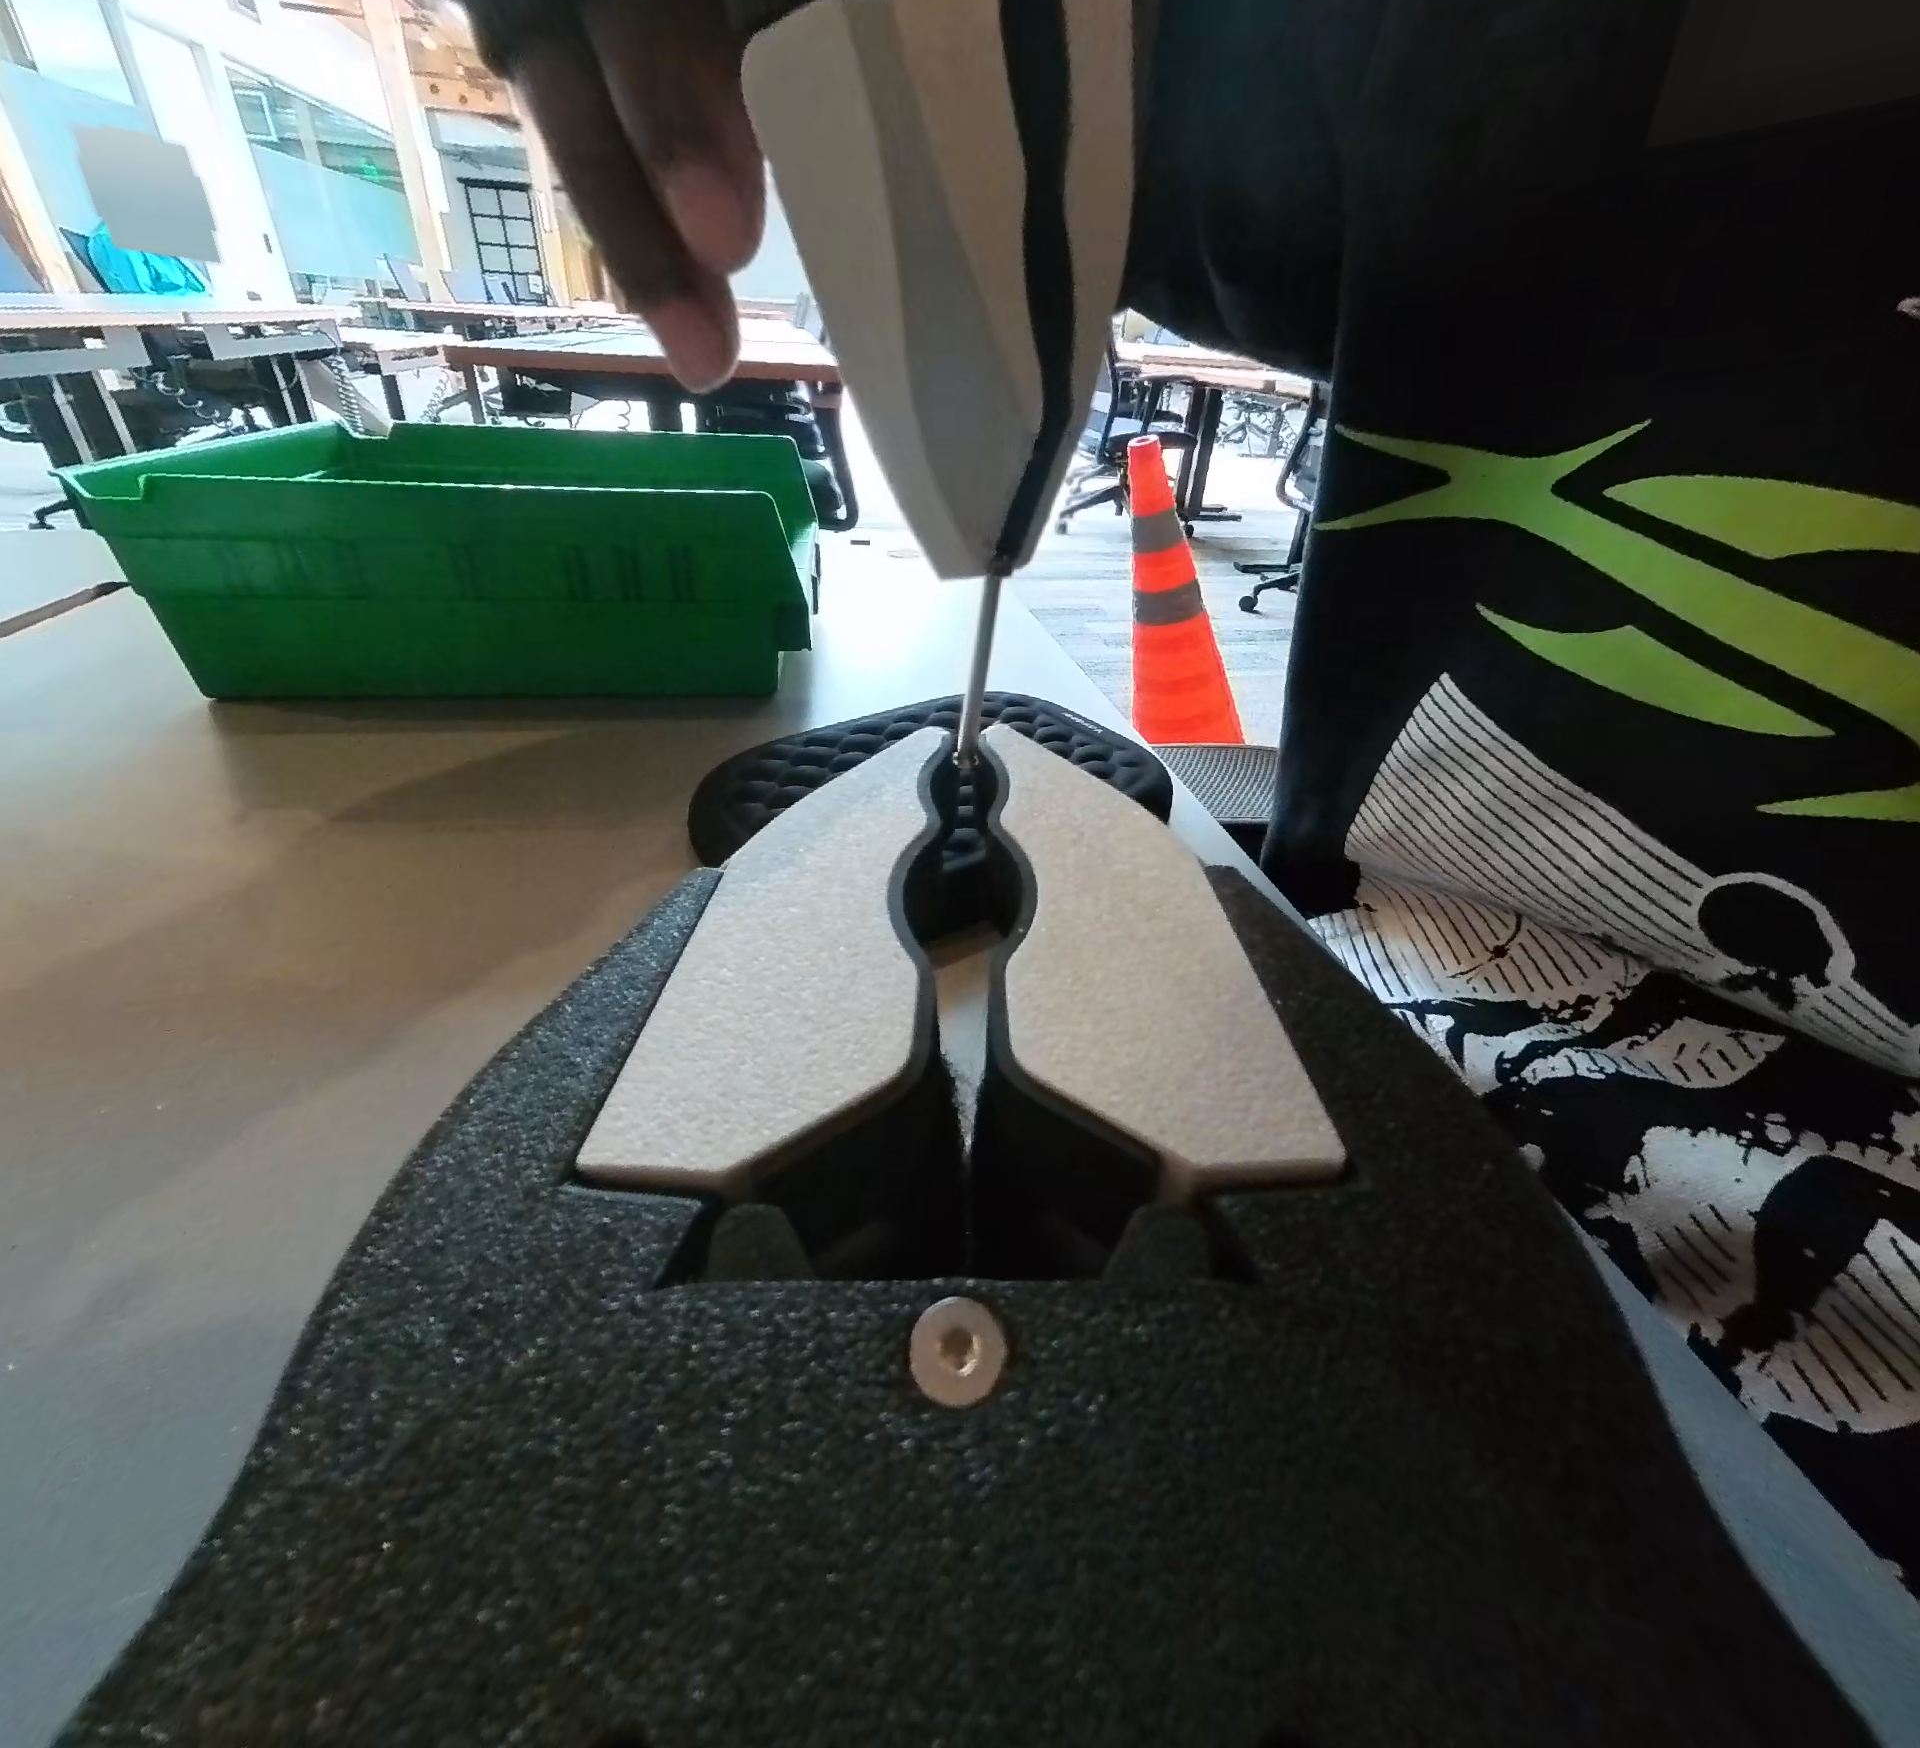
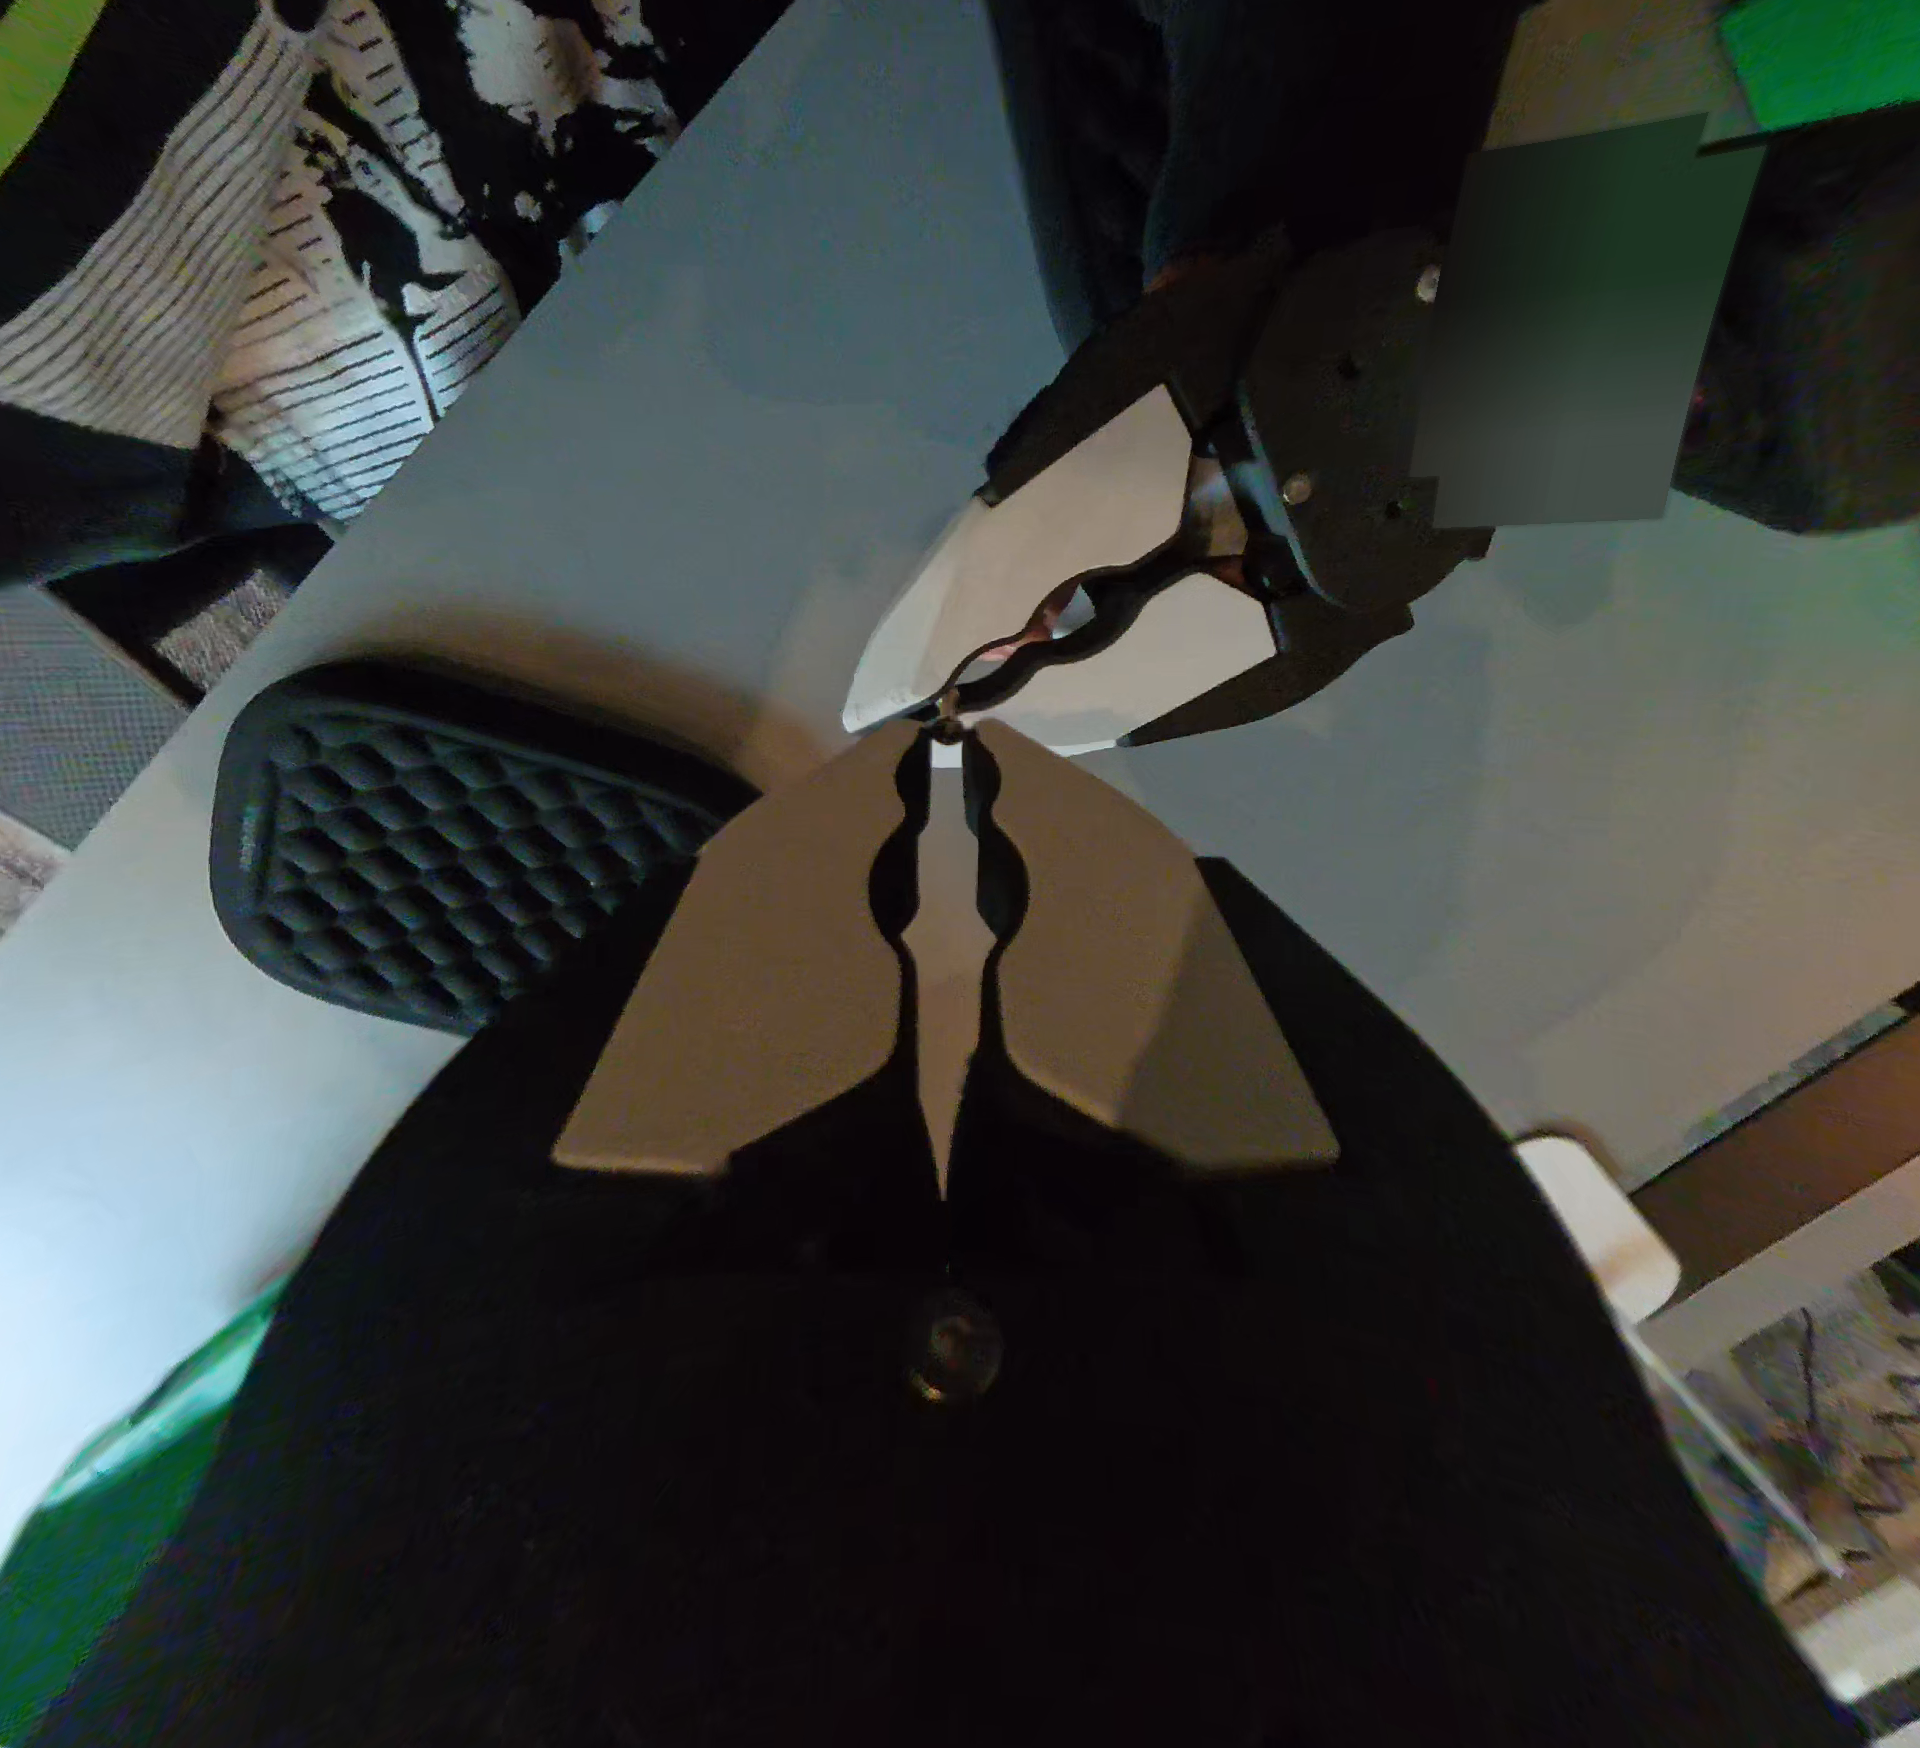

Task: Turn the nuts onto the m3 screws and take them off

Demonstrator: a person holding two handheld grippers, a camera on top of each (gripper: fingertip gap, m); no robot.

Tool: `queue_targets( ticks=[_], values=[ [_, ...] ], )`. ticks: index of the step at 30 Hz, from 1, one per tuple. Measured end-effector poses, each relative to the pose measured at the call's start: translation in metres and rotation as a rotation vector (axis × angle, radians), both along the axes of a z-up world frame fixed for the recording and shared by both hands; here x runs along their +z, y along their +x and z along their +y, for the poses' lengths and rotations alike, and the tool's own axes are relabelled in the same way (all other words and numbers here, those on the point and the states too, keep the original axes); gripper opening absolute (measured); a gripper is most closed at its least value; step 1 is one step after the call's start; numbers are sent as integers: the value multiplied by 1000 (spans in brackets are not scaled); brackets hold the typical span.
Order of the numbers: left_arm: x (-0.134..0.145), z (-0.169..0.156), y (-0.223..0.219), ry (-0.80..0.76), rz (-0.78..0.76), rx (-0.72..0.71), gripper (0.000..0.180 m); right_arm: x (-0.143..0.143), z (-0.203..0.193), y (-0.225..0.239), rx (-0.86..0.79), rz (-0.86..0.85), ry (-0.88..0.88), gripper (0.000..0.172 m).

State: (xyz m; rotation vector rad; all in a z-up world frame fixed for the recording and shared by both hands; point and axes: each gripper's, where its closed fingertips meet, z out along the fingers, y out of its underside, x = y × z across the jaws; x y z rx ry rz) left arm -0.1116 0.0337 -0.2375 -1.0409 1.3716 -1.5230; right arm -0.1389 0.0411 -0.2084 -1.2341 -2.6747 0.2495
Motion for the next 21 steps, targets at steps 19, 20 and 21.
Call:
queue_targets(
  ticks=[19,20,21],
  values=[
    [0,0,0,7,-3,6,0,7,-7,-2,-15,30,18,19],
    [1,0,0,6,-4,6,0,6,-7,-3,10,23,6,16],
    [1,0,0,6,-4,6,0,6,-6,-4,29,15,5,15]
  ],
)
